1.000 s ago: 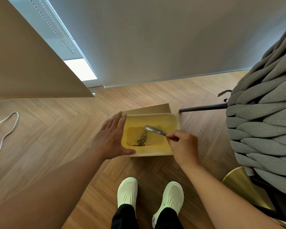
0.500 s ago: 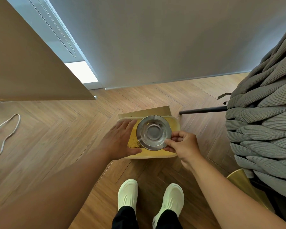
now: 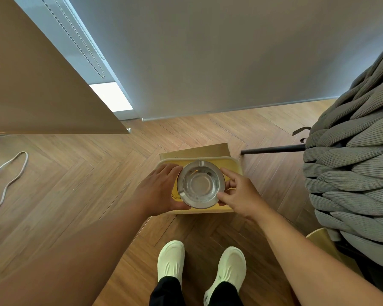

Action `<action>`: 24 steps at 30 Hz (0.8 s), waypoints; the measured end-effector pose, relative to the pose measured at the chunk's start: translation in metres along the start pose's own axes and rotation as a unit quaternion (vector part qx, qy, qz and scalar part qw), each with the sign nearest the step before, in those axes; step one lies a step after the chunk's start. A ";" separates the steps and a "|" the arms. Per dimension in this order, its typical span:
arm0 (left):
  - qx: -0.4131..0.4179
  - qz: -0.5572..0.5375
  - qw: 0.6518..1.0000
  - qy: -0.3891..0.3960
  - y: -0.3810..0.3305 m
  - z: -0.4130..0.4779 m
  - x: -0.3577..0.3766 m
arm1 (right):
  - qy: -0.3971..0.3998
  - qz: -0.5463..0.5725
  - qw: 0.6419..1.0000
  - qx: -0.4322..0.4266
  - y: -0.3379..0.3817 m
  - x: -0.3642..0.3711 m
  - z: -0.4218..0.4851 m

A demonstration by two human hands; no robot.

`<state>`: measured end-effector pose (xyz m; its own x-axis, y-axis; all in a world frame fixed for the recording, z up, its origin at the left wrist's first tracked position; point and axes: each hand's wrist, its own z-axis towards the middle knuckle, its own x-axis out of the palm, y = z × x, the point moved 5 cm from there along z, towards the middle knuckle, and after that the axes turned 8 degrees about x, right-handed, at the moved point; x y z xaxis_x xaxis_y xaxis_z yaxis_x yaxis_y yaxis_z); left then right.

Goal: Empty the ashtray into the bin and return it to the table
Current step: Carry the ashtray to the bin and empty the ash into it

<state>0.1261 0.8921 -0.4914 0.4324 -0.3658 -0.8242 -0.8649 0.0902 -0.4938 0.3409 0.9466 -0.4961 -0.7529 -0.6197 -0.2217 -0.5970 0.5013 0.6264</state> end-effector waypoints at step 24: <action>-0.011 -0.010 0.999 -0.037 -0.004 -0.007 0.001 | -0.088 -0.433 0.889 -0.120 0.019 0.013 0.002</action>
<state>0.1284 0.8846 -0.4884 0.4667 -0.2985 -0.8325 -0.8608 0.0628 -0.5050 0.3189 0.9491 -0.4882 -0.0833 -0.5954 -0.7991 -0.9133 -0.2753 0.3003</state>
